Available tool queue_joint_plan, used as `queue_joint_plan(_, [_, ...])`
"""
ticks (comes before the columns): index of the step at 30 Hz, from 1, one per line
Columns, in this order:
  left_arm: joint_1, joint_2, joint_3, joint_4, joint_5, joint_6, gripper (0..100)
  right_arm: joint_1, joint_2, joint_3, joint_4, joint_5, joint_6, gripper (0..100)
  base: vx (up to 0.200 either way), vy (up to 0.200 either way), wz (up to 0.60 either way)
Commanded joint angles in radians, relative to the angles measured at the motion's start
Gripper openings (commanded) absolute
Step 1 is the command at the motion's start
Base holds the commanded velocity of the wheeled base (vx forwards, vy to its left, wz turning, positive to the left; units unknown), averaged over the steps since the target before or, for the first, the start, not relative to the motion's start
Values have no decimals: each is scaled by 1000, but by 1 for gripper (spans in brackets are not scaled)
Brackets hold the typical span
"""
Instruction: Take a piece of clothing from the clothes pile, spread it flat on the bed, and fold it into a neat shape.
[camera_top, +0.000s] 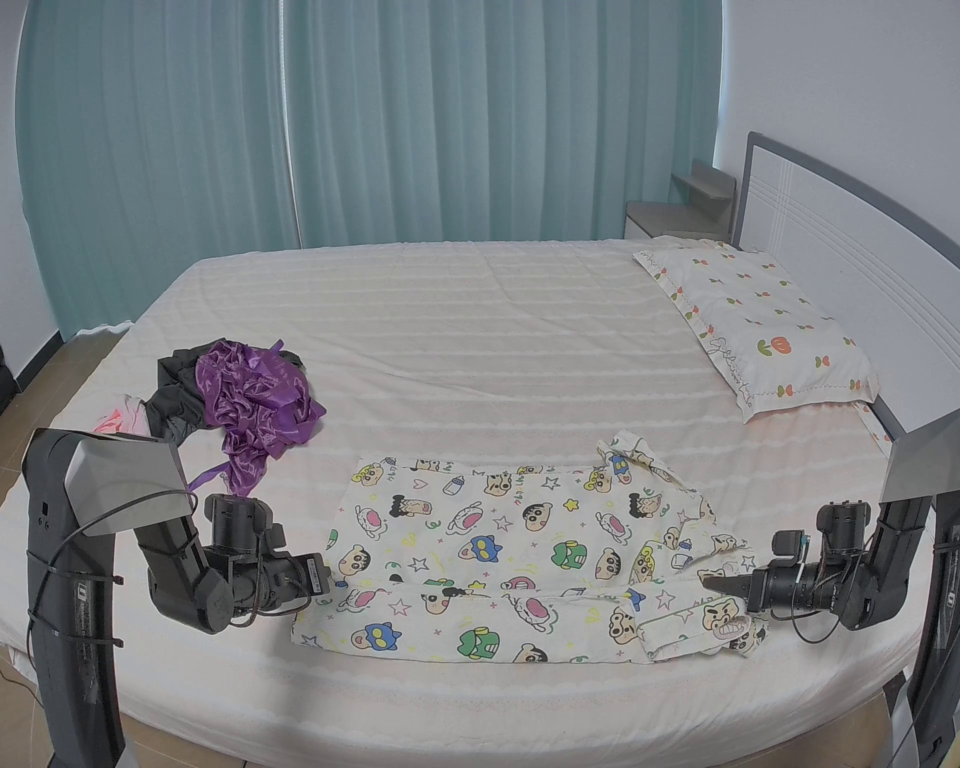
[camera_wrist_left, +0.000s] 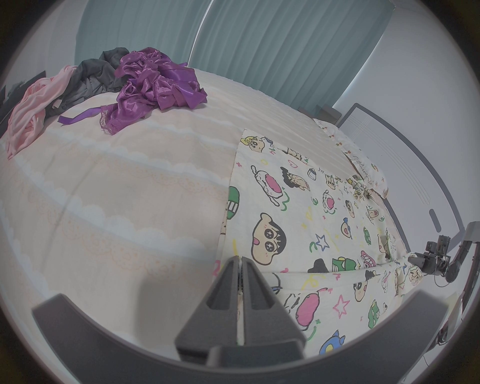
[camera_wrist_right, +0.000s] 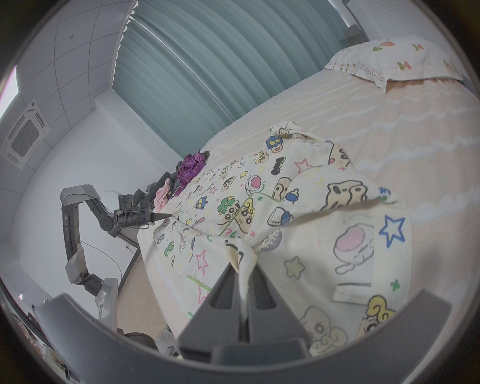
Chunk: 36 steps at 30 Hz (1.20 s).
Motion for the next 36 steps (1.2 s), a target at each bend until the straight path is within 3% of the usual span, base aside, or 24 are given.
queue_joint_plan(1, [0, 2, -2, 0, 2, -2, 0, 0, 15, -14, 0, -4, 0, 0, 0, 0, 0])
queue_joint_plan(4, [0, 2, -2, 0, 0, -4, 0, 0, 24, -14, 3, -4, 0, 0, 0, 0, 0])
queue_joint_plan(5, [0, 2, -4, 1, 2, -5, 0, -1, 32, -14, 5, -5, 0, 100, 0, 0, 0])
queue_joint_plan(6, [0, 2, -5, 1, 2, -5, 0, -1, 33, -14, 5, -5, 0, 100, 0, 0, 0])
queue_joint_plan(7, [0, 2, -7, 1, 2, -7, 100, -3, 35, -14, 5, -4, 0, 100, 0, 0, 0])
queue_joint_plan(19, [29, -42, 15, -20, 3, -27, 100, -47, -14, 9, -40, -34, -1, 100, 0, 0, 0])
queue_joint_plan(26, [44, -169, 105, -37, 0, -169, 100, -50, -65, 15, -40, -68, 5, 100, 0, 0, 0])
queue_joint_plan(29, [44, -180, 116, -39, 2, -188, 100, -50, -80, 14, -40, -68, 6, 100, 0, 0, 0])
queue_joint_plan(36, [37, -176, 124, -63, 2, -180, 100, -63, -123, 14, -41, -68, 62, 100, 200, 0, 0])
